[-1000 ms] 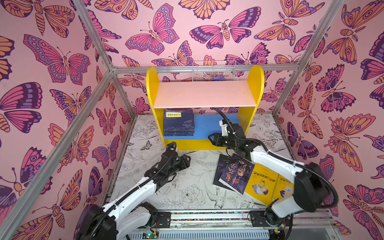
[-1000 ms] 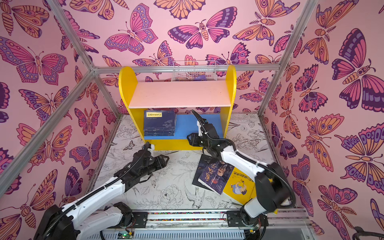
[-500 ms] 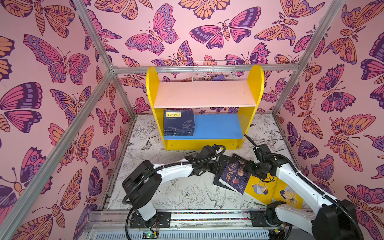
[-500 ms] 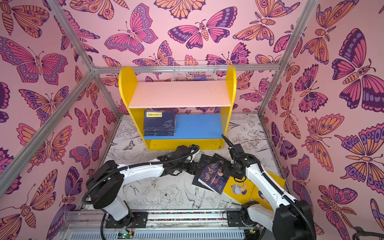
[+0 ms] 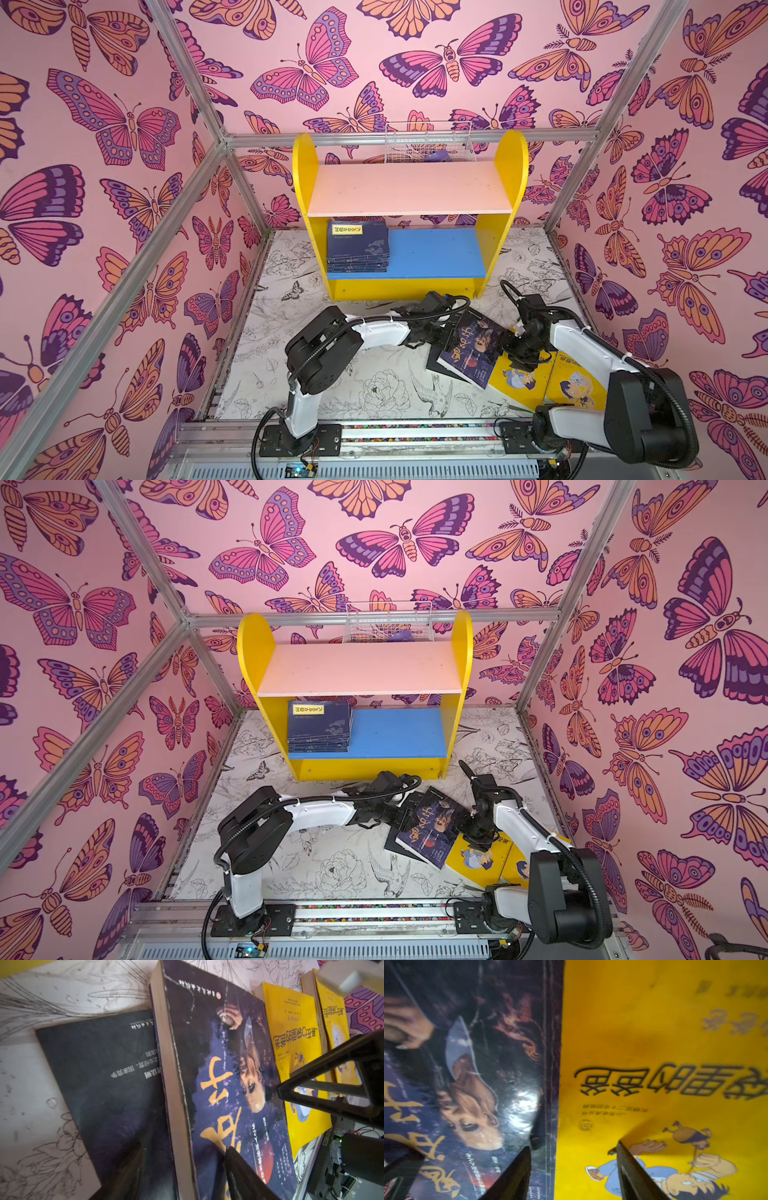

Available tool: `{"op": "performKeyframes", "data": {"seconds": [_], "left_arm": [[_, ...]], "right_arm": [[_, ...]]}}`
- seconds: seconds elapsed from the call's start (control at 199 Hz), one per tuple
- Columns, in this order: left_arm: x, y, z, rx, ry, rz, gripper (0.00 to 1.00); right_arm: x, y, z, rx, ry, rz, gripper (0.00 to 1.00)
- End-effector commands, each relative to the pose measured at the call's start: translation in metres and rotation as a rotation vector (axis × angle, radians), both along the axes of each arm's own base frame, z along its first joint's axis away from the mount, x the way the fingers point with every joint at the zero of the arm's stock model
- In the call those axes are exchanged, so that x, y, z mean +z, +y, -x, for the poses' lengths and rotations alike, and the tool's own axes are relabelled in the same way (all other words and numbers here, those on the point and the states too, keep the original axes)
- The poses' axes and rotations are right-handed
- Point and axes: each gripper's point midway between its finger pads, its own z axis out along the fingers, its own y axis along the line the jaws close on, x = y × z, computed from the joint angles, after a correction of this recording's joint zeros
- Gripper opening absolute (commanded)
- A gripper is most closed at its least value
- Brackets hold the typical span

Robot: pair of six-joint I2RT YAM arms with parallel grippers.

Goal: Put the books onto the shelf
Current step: 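Move both grippers down to the dark and yellow books on the table, then grasp the purple yellow-titled book with both grippers and lift it upright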

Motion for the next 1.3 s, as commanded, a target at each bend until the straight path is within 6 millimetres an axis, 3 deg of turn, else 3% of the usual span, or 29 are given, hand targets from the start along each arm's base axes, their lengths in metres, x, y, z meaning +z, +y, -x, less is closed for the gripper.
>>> {"op": "performKeyframes", "data": {"seconds": [0.0, 0.161, 0.287, 0.373, 0.484, 0.63, 0.705, 0.851, 1.058, 1.158, 1.299], "left_arm": [[-0.023, 0.013, 0.014, -0.021, 0.059, -0.081, 0.63], [-0.029, 0.027, 0.018, -0.006, 0.061, -0.124, 0.63], [-0.035, 0.042, 0.022, 0.009, 0.076, -0.166, 0.59], [-0.038, 0.050, 0.025, 0.019, 0.090, -0.180, 0.48], [-0.038, 0.055, 0.027, 0.025, 0.101, -0.179, 0.26], [-0.034, 0.058, 0.029, 0.025, 0.096, -0.175, 0.04], [-0.027, 0.059, 0.031, 0.023, 0.090, -0.163, 0.00], [-0.002, 0.058, 0.037, -0.012, 0.053, -0.083, 0.00], [0.064, 0.056, 0.043, -0.061, -0.086, 0.146, 0.00], [0.094, 0.059, 0.046, -0.082, -0.122, 0.258, 0.00], [0.116, 0.063, 0.047, -0.085, -0.135, 0.328, 0.00]], "right_arm": [[-0.006, 0.056, -0.021, 0.073, -0.078, -0.295, 0.63], [0.005, 0.091, -0.032, 0.195, -0.123, -0.363, 0.62], [0.013, 0.104, -0.044, 0.212, -0.164, -0.386, 0.62], [0.016, 0.108, -0.048, 0.217, -0.182, -0.393, 0.62], [0.020, 0.109, -0.049, 0.221, -0.200, -0.395, 0.61], [0.045, 0.111, -0.055, 0.235, -0.311, -0.415, 0.56], [0.061, 0.111, -0.058, 0.243, -0.372, -0.426, 0.54], [0.094, 0.117, -0.056, 0.284, -0.479, -0.479, 0.51], [0.133, 0.132, -0.060, 0.322, -0.603, -0.576, 0.46], [0.149, 0.145, -0.061, 0.351, -0.655, -0.623, 0.40], [0.177, 0.159, -0.062, 0.378, -0.740, -0.686, 0.28]]}}
